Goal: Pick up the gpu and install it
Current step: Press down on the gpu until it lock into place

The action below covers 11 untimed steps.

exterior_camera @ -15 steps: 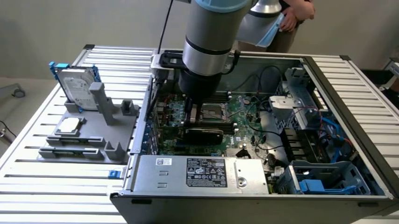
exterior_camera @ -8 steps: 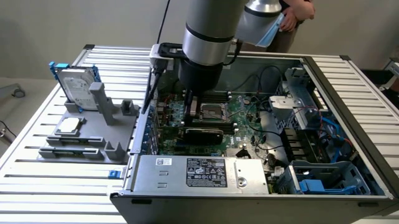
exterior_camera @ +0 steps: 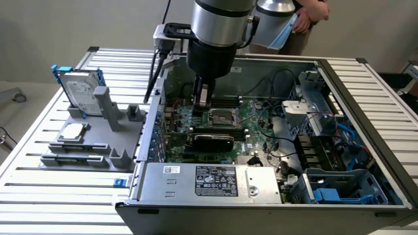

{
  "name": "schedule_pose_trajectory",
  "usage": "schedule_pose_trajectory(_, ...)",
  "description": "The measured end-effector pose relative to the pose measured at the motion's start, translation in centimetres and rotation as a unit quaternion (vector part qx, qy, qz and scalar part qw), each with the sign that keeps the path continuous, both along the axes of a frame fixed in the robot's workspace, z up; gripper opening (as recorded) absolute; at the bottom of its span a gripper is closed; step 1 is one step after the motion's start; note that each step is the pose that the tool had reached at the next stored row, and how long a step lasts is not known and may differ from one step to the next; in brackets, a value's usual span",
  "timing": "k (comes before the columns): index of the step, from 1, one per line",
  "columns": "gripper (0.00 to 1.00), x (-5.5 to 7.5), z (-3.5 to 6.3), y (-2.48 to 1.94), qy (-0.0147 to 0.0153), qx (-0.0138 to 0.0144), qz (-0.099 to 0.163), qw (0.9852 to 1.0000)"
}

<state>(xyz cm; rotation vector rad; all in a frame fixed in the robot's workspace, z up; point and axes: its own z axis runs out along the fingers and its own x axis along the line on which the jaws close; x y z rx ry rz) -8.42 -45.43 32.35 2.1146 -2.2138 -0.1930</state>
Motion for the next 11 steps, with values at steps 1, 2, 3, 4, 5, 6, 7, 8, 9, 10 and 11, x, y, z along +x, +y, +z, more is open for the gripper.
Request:
schedule_pose_trajectory(1,0.11,0.0,0.08,0.0,0.0001,0.0,0.0,1.0)
schedule_pose_trajectory(2,0.11,0.0,0.08,0.0,0.0001,-0.0004,0.0,1.0)
schedule_pose_trajectory(3,0.11,0.0,0.08,0.0,0.0001,-0.0005,0.0,1.0)
schedule_pose_trajectory(4,0.11,0.0,0.08,0.0,0.0001,-0.0005,0.0,1.0)
schedule_pose_trajectory(5,0.11,0.0,0.08,0.0,0.0001,-0.0006,0.0,1.0)
schedule_pose_trajectory(6,0.11,0.0,0.09,0.0,0.0001,-0.0007,0.0,1.0)
schedule_pose_trajectory(7,0.11,0.0,0.09,0.0,0.0001,-0.0006,0.0,1.0)
schedule_pose_trajectory(8,0.11,0.0,0.09,0.0,0.0001,-0.0007,0.0,1.0)
schedule_pose_trajectory(9,0.11,0.0,0.09,0.0,0.0001,-0.0007,0.0,1.0)
schedule_pose_trajectory(10,0.11,0.0,0.09,0.0,0.0001,-0.0007,0.0,1.0)
schedule_pose_trajectory(11,0.11,0.0,0.09,0.0,0.0001,-0.0007,0.0,1.0)
